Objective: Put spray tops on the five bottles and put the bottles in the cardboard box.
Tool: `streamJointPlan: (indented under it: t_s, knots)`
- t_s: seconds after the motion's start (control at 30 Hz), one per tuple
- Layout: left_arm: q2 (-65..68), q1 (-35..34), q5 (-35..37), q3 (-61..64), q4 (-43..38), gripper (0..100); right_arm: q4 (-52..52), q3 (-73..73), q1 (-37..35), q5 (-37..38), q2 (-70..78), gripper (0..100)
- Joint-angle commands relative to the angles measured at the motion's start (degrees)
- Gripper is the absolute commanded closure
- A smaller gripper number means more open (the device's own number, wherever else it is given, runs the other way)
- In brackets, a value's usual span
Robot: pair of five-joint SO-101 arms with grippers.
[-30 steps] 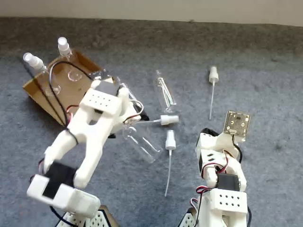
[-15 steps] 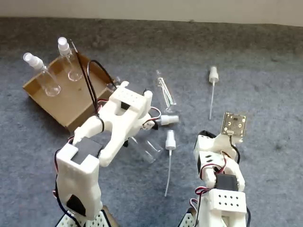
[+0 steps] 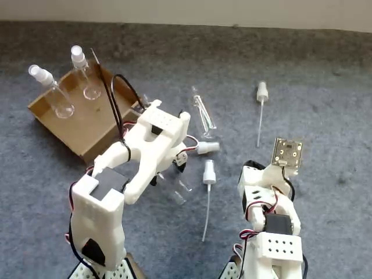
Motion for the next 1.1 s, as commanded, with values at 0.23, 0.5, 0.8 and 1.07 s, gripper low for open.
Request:
streamJointPlan:
  t_s: [0.23, 0.5, 0.8, 1.07]
  knots:
    - [-0.84, -0.13, -17.85, -1.63, 9.32, 81, -1.54, -0.66, -0.57, -0.26, -0.84, 99.5]
    - [-0.84, -9.63, -38.24, -1.63, 10.11, 82, -1.54, -0.66, -0.57, -0.26, -0.84, 99.5]
    - [-0.92, -18.59, -58.99, -1.71, 9.58, 82, -1.54, -0.66, -0.57, -0.26, -0.84, 99.5]
    - [-1.01, -20.09, -63.21, -1.71, 6.42, 81, -1.54, -0.66, -0.57, -0.26, -0.84, 99.5]
